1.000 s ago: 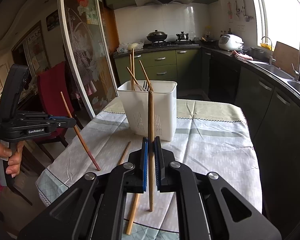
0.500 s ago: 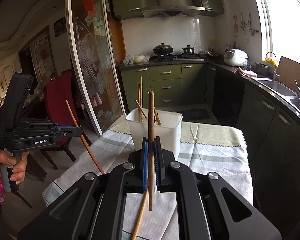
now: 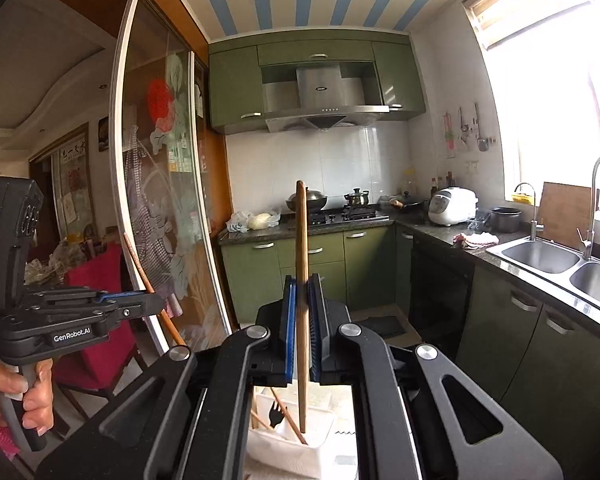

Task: Organize utensils
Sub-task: 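Lower both chopsticks into the caddy and open both grippers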

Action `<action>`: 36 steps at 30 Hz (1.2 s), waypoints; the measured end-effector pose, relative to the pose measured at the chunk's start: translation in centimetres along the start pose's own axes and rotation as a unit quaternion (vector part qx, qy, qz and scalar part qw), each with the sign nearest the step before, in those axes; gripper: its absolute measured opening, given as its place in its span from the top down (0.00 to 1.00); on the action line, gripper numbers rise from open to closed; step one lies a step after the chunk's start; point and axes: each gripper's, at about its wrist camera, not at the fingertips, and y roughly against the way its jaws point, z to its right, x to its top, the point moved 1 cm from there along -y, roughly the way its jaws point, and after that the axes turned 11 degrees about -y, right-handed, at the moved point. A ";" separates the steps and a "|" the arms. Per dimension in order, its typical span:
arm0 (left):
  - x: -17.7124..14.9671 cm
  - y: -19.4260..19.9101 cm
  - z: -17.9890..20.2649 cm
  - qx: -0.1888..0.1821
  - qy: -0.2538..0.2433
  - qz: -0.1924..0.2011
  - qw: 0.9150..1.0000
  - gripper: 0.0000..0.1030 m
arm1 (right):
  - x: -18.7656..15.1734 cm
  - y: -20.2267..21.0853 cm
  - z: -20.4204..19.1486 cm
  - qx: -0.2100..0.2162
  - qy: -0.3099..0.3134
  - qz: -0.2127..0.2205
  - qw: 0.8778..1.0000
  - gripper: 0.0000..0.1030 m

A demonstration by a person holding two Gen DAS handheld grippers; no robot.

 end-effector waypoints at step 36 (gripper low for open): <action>-15.3 -5.3 2.7 -0.066 0.039 -0.202 0.976 0.55 | -14.3 3.1 3.6 -0.017 -0.002 -0.174 0.985 0.72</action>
